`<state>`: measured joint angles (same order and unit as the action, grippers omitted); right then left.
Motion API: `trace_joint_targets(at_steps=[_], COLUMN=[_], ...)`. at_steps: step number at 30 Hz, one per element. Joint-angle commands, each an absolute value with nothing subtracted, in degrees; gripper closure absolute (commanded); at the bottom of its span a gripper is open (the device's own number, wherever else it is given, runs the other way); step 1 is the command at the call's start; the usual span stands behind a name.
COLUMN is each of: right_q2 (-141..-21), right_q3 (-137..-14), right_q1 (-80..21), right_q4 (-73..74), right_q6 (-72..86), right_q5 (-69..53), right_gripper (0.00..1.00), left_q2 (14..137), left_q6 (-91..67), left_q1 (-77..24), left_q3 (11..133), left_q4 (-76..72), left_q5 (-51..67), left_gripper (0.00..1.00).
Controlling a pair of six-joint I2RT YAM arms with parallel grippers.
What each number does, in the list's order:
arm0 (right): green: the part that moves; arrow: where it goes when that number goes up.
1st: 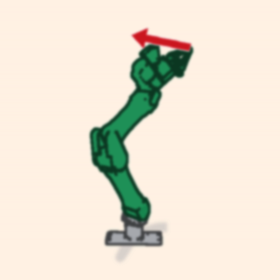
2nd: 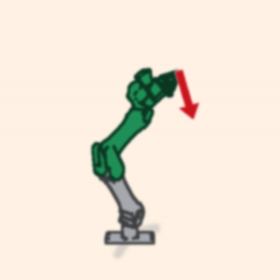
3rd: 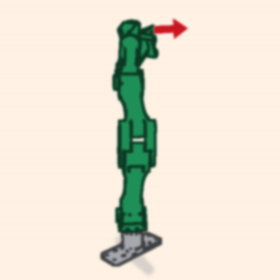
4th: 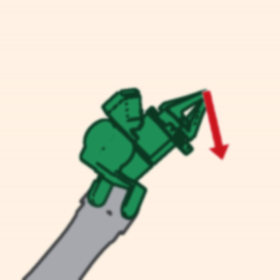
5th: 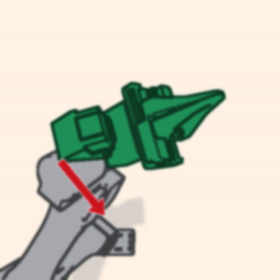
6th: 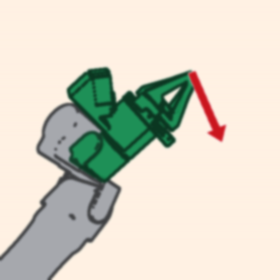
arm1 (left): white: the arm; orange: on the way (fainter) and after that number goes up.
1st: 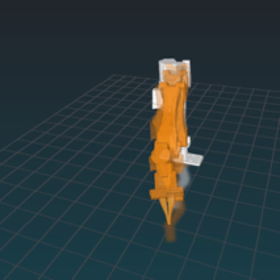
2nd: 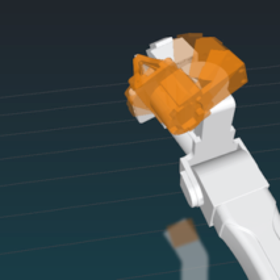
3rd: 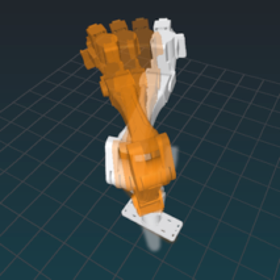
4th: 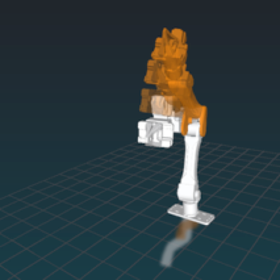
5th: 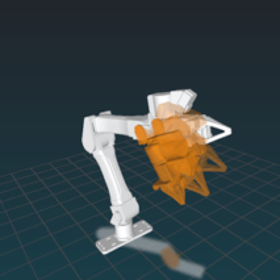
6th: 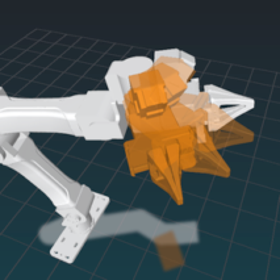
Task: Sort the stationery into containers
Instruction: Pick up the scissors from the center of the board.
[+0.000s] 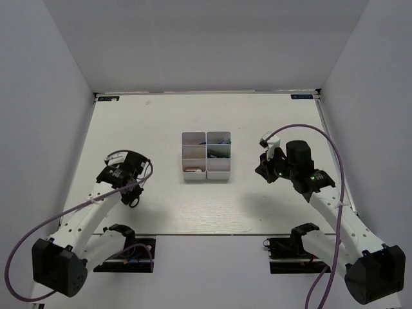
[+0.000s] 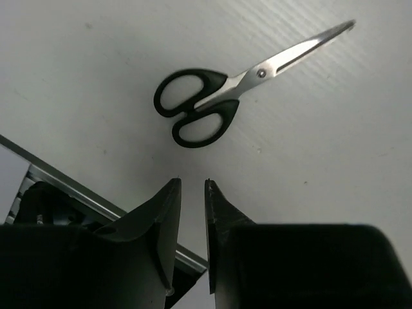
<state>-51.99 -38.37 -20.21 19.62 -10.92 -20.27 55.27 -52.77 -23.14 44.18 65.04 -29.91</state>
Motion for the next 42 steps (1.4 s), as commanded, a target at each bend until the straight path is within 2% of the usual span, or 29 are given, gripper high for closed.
trace_joint_targets(at_steps=[1, 3, 8, 23, 33, 42], right_q2=[-51.24, -51.33, -51.50, -51.94, -52.12, -52.03], right_q3=[-40.43, -40.17, -40.08, -39.64, -39.64, -39.64], right_q1=[-19.95, -19.95, -20.04, -19.78, -19.86, -19.77], right_q4=[18.81, 18.72, 18.72, 18.46, 18.54, 18.54], right_q6=[-10.72, -10.72, -11.16, -11.25, -10.99, -10.99], right_q5=[-19.95, -19.86, -19.78, -19.86, -20.39, -20.39], right_gripper=[0.96, 0.96, 0.95, 0.93, 0.93, 0.93], left_q2=[56.77, 57.56, 61.34, 66.62, 69.43, 72.95], left_q6=[-39.03, -36.32, -34.02, -26.73, -21.98, -20.48], left_q1=[-15.84, -15.47, -16.69, -15.65, -8.97, -9.23], left_q3=[40.97, 38.68, 37.36, 39.81, 38.85, 39.90], left_q4=[59.71, 57.67, 55.29, 54.14, 49.40, 46.32], left_q5=[-12.76, -8.20, -6.86, -13.97, -10.20, -10.28], left_gripper=[0.67, 0.66, 0.66, 0.62, 0.60, 0.61])
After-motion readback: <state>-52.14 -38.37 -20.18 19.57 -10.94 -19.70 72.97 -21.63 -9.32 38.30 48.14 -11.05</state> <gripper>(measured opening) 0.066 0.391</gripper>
